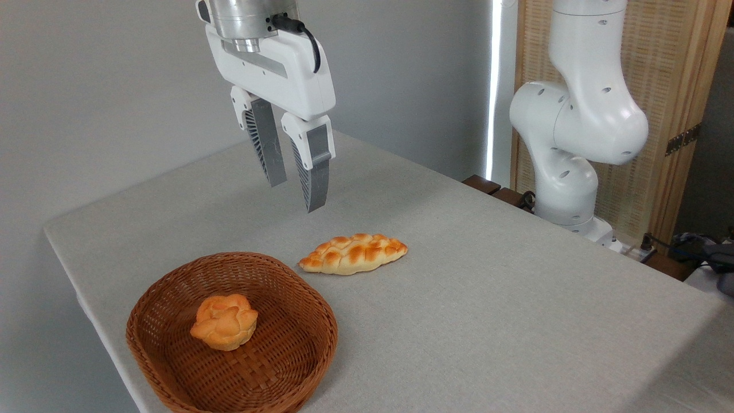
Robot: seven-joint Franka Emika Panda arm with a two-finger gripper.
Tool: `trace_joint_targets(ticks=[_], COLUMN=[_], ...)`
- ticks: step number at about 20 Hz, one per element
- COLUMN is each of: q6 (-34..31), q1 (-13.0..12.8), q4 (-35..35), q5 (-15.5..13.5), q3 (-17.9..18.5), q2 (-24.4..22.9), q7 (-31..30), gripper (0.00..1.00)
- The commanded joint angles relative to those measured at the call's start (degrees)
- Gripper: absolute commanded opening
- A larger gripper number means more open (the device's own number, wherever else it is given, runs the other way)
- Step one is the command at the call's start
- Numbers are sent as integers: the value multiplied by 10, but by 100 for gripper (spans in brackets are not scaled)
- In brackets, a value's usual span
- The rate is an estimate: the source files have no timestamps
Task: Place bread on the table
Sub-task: 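Move the open gripper over the wicker basket toward the orange bun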
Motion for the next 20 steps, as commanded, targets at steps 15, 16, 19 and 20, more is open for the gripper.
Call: trace_joint_targets(ticks=[15,16,19,20], q6=[42,66,133,160], q1=[-2,-2,-3,-3], q4=[5,1,0,-1], q5=[-15,-15,-16,-16], q3=[0,-5,-13,-20], q2=[8,12,35,41], q7=[8,6,3,3], gripper=[100,100,100,100])
